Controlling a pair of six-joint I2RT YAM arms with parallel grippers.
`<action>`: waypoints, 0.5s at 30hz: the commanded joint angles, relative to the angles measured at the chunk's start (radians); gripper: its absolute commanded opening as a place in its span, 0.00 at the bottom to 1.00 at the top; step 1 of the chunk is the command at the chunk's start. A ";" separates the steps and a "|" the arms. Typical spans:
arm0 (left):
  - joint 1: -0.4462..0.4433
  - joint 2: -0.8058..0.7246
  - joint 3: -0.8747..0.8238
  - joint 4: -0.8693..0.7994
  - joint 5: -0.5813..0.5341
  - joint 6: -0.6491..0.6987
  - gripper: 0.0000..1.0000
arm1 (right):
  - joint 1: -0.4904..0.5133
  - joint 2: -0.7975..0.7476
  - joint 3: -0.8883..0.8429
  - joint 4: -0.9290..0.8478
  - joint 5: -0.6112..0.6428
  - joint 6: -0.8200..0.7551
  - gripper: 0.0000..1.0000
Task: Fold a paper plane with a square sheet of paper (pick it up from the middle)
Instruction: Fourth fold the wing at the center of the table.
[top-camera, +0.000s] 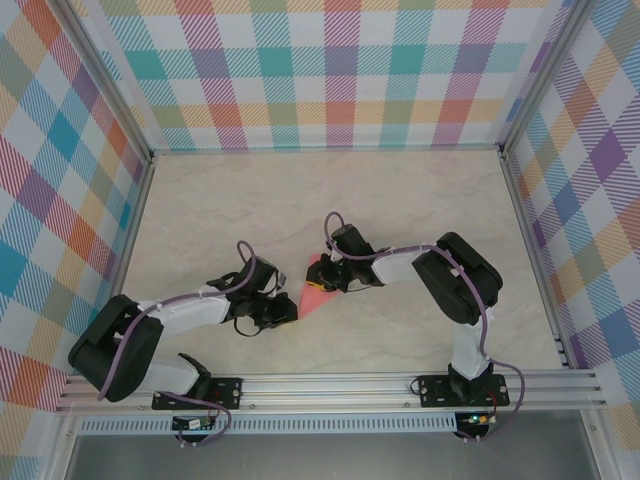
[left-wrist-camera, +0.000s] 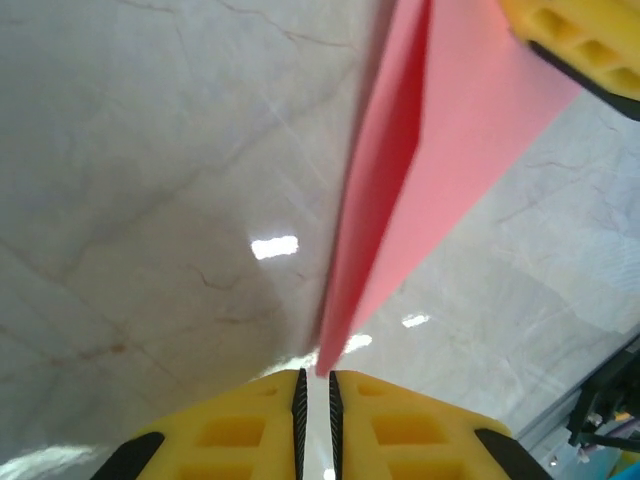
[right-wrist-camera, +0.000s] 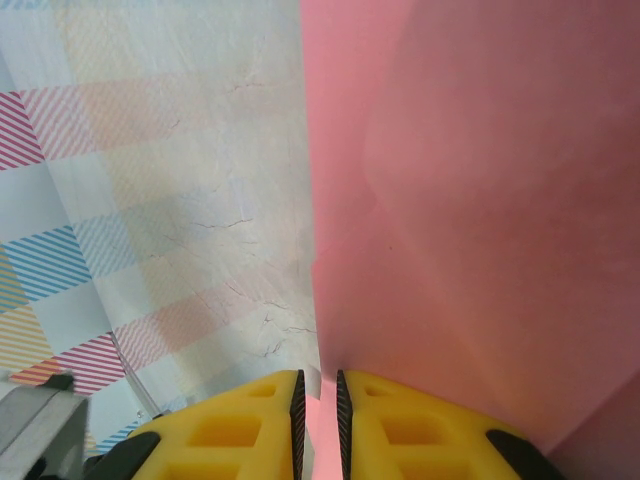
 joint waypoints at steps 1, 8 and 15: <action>-0.005 -0.064 0.025 -0.040 0.011 -0.006 0.16 | -0.007 0.065 -0.043 -0.127 0.071 0.013 0.19; -0.005 0.023 0.086 0.106 0.055 -0.068 0.18 | -0.007 0.062 -0.047 -0.126 0.073 0.013 0.19; -0.005 0.165 0.119 0.174 0.048 -0.074 0.20 | -0.005 0.070 -0.044 -0.126 0.071 0.015 0.19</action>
